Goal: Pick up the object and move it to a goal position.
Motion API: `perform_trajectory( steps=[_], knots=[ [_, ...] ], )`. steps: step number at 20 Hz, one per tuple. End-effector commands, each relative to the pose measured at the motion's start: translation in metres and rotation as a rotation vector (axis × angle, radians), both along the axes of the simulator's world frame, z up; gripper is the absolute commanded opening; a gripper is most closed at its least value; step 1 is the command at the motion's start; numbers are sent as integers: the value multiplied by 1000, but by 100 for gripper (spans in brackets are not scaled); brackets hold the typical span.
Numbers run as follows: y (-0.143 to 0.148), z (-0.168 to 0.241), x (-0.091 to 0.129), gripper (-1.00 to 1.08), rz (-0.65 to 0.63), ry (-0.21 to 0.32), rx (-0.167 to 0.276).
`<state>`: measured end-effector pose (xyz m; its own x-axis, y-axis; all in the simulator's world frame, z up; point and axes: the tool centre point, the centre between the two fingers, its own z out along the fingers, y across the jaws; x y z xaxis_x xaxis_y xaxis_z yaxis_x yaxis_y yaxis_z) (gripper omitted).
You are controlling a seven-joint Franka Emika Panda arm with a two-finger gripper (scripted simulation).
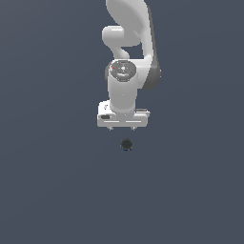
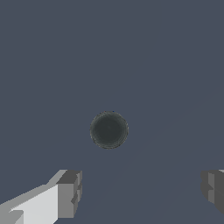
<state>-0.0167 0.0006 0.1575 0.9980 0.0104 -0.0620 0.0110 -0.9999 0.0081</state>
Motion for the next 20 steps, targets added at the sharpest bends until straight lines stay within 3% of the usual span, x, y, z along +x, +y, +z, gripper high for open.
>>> perform_trajectory(
  steps=[1,12,20],
  knots=[
    [0,0,0,100,0,0,0],
    [-6,9,11,100,51,-35,-25],
    [-2,-1,11,100,10,-37,-20]
  ],
)
